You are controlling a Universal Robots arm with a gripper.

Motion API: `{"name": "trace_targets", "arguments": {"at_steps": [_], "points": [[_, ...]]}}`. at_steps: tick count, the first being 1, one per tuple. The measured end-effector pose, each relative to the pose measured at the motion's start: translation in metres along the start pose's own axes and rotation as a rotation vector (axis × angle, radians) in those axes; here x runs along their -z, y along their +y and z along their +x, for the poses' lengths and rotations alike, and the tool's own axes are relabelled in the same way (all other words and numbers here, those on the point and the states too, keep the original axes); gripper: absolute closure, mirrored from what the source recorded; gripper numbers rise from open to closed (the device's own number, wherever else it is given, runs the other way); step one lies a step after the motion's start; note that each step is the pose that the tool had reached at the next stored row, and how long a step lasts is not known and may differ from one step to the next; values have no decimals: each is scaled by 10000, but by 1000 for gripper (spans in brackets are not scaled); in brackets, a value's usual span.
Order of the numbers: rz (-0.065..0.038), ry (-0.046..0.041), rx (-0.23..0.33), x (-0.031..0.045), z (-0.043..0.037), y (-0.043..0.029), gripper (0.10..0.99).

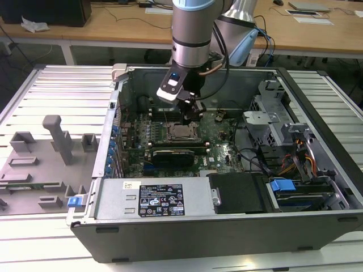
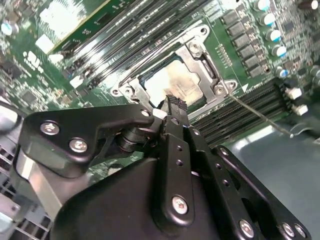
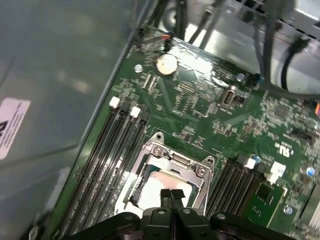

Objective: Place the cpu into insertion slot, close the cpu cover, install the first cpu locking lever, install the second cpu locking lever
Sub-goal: 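Close the cpu cover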

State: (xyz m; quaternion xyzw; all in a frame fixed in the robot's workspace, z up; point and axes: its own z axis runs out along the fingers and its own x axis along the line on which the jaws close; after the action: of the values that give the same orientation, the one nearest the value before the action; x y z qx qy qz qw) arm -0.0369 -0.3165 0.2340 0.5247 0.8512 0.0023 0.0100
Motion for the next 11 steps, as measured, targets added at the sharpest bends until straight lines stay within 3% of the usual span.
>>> {"name": "trace_targets", "arguments": {"at_steps": [4, 11], "points": [[-10, 10, 784, -3, 0, 0, 980], [-36, 33, 2708, -11, 0, 0, 980]]}}
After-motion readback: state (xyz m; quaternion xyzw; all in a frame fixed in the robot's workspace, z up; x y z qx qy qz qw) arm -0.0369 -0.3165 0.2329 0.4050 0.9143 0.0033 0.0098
